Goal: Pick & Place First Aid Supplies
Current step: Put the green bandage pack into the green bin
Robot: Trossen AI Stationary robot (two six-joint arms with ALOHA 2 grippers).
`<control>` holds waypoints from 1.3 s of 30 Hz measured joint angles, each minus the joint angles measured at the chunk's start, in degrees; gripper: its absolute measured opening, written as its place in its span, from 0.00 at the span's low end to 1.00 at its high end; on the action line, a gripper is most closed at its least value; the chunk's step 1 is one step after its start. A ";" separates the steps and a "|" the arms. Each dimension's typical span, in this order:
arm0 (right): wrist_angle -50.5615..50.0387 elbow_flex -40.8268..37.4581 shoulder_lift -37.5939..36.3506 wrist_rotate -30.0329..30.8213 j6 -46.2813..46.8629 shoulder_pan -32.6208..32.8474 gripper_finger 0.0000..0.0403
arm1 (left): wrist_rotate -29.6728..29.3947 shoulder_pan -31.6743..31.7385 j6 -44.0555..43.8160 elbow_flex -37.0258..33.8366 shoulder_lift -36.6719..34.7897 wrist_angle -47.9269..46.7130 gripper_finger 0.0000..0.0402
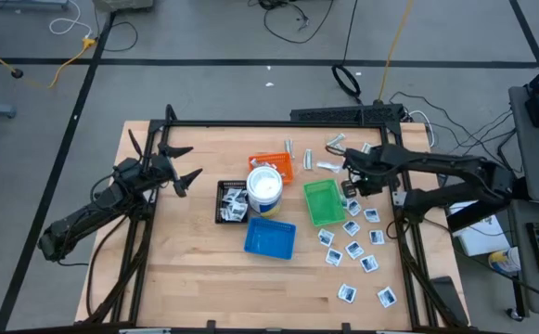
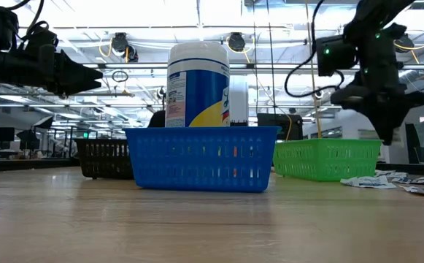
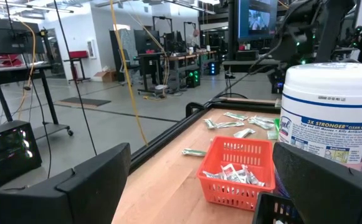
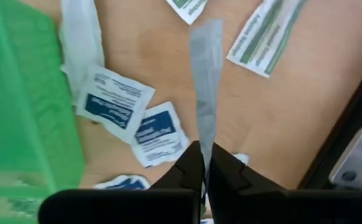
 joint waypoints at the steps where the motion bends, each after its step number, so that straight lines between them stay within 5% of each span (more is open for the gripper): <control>1: 0.01 0.08 -0.63 0.00 1.81 0.37 0.00 | 0.00 0.00 0.02 0.00 0.02 0.00 0.99; 9: -0.50 1.88 -1.72 -1.41 12.15 4.66 0.00 | 0.00 0.00 0.00 0.00 0.02 0.00 0.99; 27: 0.36 25.12 16.60 -1.15 17.58 14.19 0.00 | 0.00 -0.01 0.00 0.00 0.02 0.00 0.99; 39: 2.78 25.72 25.00 0.39 15.90 15.66 0.00 | 0.00 0.00 0.01 0.00 0.01 0.00 0.99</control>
